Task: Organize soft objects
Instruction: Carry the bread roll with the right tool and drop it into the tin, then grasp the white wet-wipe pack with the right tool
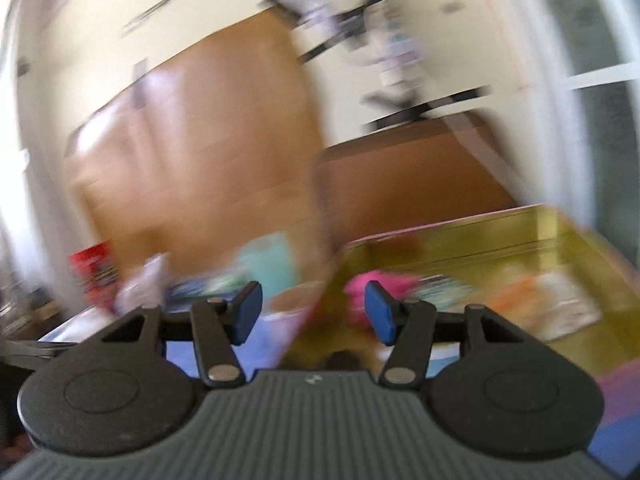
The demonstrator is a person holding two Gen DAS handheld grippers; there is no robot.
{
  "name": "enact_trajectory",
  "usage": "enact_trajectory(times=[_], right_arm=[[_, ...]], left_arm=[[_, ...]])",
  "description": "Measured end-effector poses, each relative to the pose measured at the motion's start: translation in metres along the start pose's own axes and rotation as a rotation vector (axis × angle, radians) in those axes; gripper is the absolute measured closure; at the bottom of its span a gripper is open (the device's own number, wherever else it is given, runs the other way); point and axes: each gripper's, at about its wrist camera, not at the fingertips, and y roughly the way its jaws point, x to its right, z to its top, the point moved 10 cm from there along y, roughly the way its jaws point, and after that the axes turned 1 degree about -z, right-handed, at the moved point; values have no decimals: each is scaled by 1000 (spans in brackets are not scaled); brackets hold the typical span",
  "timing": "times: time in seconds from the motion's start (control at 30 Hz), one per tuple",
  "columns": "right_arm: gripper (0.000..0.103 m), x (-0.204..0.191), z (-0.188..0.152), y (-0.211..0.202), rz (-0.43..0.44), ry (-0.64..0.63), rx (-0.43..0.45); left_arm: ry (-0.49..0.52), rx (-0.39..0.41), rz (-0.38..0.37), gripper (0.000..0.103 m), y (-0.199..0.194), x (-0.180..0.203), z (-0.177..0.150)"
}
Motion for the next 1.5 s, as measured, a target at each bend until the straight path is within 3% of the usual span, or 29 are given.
enact_trajectory(times=[0.1, 0.2, 0.3, 0.43, 0.57, 0.67, 0.73, 0.8, 0.93, 1.07, 1.37, 1.43, 1.47, 1.5], right_arm=[[44, -50, -16, 34, 93, -56, -101], [44, -100, -33, 74, 166, -117, -190], [44, -146, -41, 124, 233, -154, -248], [49, -181, -48, 215, 187, -151, -325], [61, -180, -63, 302, 80, -81, -427], [64, -170, -85, 335, 82, 52, -534], [83, -170, -90, 341, 69, 61, -534], [101, -169, -89, 338, 99, 96, -546], [101, -168, -83, 318, 61, 12, -529], [100, -152, -80, 272, 23, -57, -501], [99, -86, -111, 64, -63, -133, -423], [94, -81, -117, 32, -62, -175, -410], [82, -78, -118, 22, -57, -179, -401], [59, -77, -118, 16, -47, -178, -387]], left_arm=[[-116, 2, 164, 17, -7, -77, -16], [-183, 29, 302, 17, -17, -131, -26], [-310, 70, 228, 17, -26, -151, -30], [-294, 119, 201, 17, -31, -146, -24], [-268, 131, 189, 16, -31, -137, -23], [-272, 133, 159, 16, -28, -134, -24], [-279, 136, 139, 16, -29, -132, -24], [-291, 138, 118, 16, -28, -133, -25], [-322, 138, 93, 16, -27, -138, -24], [-341, 141, 74, 16, -27, -140, -25], [-367, 76, 8, 17, -19, -138, -28], [-349, 50, -42, 18, -16, -130, -29], [-336, 35, -72, 18, -15, -124, -29], [-327, 22, -99, 18, -15, -117, -28]])
